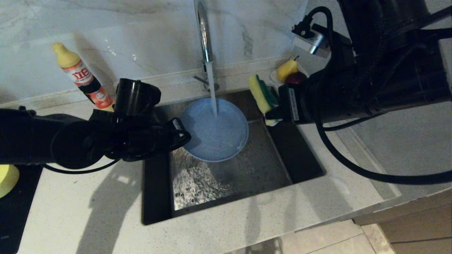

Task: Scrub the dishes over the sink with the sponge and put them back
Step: Rinse the plate

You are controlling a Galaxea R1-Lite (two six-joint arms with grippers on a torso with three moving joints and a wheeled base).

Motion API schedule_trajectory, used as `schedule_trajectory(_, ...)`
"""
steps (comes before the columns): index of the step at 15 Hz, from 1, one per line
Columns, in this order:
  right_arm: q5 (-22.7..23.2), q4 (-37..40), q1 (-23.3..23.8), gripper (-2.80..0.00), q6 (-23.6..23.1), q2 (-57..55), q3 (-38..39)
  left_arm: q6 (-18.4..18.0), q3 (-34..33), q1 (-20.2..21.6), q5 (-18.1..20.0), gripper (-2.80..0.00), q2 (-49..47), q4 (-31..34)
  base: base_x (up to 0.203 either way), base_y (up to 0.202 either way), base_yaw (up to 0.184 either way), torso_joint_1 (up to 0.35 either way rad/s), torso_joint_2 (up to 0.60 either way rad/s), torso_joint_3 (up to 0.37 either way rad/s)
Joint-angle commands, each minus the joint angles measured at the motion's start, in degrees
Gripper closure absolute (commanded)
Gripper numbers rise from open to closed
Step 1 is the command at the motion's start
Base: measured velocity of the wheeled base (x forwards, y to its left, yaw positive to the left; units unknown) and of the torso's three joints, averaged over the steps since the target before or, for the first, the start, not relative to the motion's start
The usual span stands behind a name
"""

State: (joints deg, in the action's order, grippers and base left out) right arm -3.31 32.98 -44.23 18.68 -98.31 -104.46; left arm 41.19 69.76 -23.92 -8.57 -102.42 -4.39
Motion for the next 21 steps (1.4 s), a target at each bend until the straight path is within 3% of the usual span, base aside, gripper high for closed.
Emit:
schedule_trajectory(1, 0.92, 0.01, -0.15, 0.00, 0.10, 4.96, 5.25, 1.86, 6.62, 0.80, 1.11, 0.00, -5.49, 1.39, 0.000, 0.000, 0.000, 0.000, 0.00, 0.000)
schedule_trajectory(4, 1.63, -0.89, 0.57, 0.00, 0.13, 7.07, 9.73, 3.84, 14.79, 0.96, 3.52, 0.00, -9.59, 3.90, 0.000, 0.000, 0.000, 0.000, 0.00, 0.000)
schedule_trajectory(5, 1.69, -2.70, 0.69, 0.00, 0.13, 7.71, 11.23, 4.31, 16.22, 0.97, 5.98, 0.00, -10.09, 5.17, 0.000, 0.000, 0.000, 0.000, 0.00, 0.000)
schedule_trajectory(7, 1.74, -6.76, 1.06, 0.00, 0.05, 8.71, 13.17, 5.62, 16.73, 0.96, 8.88, 0.00, -10.33, 5.51, 0.000, 0.000, 0.000, 0.000, 0.00, 0.000)
schedule_trajectory(11, 1.69, -7.00, 1.07, 0.00, 0.23, 9.44, 14.41, 8.86, 15.94, 0.97, 12.42, 0.00, -9.60, 6.30, 0.000, 0.000, 0.000, 0.000, 0.00, 0.000)
schedule_trajectory(15, 1.82, -7.11, 0.99, 0.00, 1.18, 10.40, 16.50, 9.00, 16.36, 0.98, 13.98, 0.00, -8.36, 14.24, 0.000, 0.000, 0.000, 0.000, 0.00, 0.000)
schedule_trajectory(19, 2.52, -7.23, 0.99, 0.00, 2.86, 10.51, 17.26, 8.47, 15.16, 1.31, 13.93, 0.00, -7.02, 17.20, 0.000, 0.000, 0.000, 0.000, 0.00, 0.000)
schedule_trajectory(21, 2.54, -7.23, 1.00, 0.00, 2.95, 10.77, 17.35, 8.28, 14.45, 1.32, 11.60, 0.00, -6.67, 17.84, 0.000, 0.000, 0.000, 0.000, 0.00, 0.000)
